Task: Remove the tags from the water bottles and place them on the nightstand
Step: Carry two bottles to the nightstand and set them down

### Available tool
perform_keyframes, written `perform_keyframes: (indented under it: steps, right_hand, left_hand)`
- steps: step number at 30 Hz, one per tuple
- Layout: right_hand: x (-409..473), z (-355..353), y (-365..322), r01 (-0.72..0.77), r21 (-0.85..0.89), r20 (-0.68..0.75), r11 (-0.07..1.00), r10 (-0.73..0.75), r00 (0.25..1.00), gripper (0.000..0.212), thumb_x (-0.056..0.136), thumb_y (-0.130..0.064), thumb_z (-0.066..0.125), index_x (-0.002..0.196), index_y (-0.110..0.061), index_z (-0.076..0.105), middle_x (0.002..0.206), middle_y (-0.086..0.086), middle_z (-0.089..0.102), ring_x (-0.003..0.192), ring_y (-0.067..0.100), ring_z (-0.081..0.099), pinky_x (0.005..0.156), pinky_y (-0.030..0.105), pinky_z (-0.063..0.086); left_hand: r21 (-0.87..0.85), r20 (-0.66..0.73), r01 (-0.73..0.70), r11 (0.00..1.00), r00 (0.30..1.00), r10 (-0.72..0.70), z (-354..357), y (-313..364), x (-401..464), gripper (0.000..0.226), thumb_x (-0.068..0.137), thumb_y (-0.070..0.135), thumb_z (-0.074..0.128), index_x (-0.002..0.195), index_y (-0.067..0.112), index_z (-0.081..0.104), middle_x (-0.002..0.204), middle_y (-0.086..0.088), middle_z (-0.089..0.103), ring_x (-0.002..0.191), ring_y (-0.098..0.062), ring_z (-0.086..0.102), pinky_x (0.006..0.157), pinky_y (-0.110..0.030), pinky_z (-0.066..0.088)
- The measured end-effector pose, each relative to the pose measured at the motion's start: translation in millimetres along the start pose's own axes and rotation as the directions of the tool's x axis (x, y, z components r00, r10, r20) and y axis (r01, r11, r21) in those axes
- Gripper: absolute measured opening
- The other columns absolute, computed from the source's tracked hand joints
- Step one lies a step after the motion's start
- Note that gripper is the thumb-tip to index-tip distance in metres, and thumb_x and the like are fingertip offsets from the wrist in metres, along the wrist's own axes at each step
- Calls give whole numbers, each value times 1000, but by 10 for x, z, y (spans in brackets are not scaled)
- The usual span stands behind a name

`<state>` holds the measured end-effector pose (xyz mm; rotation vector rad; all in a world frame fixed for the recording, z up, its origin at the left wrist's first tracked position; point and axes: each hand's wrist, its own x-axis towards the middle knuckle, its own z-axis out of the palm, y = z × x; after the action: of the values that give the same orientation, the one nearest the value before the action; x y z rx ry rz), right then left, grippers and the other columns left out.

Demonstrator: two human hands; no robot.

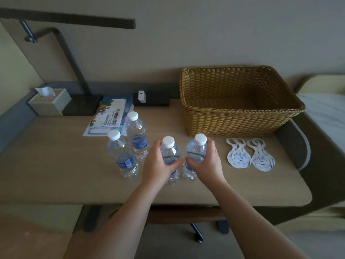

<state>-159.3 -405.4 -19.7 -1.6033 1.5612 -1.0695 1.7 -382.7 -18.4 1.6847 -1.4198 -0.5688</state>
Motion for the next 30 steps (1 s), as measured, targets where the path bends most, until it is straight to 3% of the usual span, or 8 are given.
perform_keyframes:
  steps: [8,12,15,18,22,26,28,30]
  right_hand:
    - [-489,-272,-37,-92,8,-214,996,92,972,70,70,-27,80,127,-24,39,115,-5,57,105,13,56,85,28,46]
    - [-720,-624,-47,-132,21,-371,991,130,920,78,68,-27,83,129,-34,34,119,-13,52,109,7,52,91,30,47]
    - [-914,-958,-55,-155,36,-511,987,152,846,77,67,-28,84,127,-35,36,120,-12,55,110,9,55,91,31,49]
    - [-1162,-1280,-3,-185,43,-648,982,168,743,75,67,-29,84,125,-36,38,119,-7,59,109,13,57,88,30,49]
    - [-1559,-1675,158,-250,53,-762,967,201,615,71,67,-30,84,123,-33,41,113,-8,60,102,13,59,84,27,47]
    - [-2012,-2010,375,-330,75,-833,941,241,498,73,66,-31,85,125,-31,42,115,-6,60,102,13,59,81,19,46]
    - [-2224,-2147,458,-365,81,-855,928,253,454,73,66,-31,85,125,-31,43,115,-6,61,101,13,60,76,12,42]
    - [-2470,-2311,556,-382,114,-878,917,273,394,73,65,-30,86,124,-31,44,114,-5,62,101,14,61,79,18,47]
  left_hand:
    - [7,153,-140,990,979,138,83,125,-170,67,68,46,82,121,24,48,107,9,58,94,-10,57,76,-27,46]
    - [-81,244,-220,972,941,233,250,334,-249,70,63,56,76,122,28,49,109,12,59,95,-4,54,72,-14,39]
    - [-159,301,-269,950,903,306,444,583,-344,67,62,48,81,119,27,52,106,9,61,90,-2,55,67,-1,34]
    - [-227,386,-321,920,837,387,685,854,-486,64,63,44,83,116,25,52,104,7,62,92,-6,58,72,-5,40]
    - [-327,464,-365,872,742,484,1050,1202,-784,61,64,44,82,111,20,51,102,3,63,93,-15,61,79,-35,52]
    - [-407,514,-429,807,622,590,1428,1508,-1180,63,67,47,82,102,51,30,98,21,52,92,-5,55,74,-20,48]
    - [-433,552,-429,793,569,610,1601,1620,-1350,59,67,52,80,103,48,34,97,21,54,91,-5,56,74,-23,50]
    - [-465,597,-417,781,503,625,1797,1758,-1555,57,66,54,78,108,39,42,100,13,57,92,-9,58,76,-30,52]
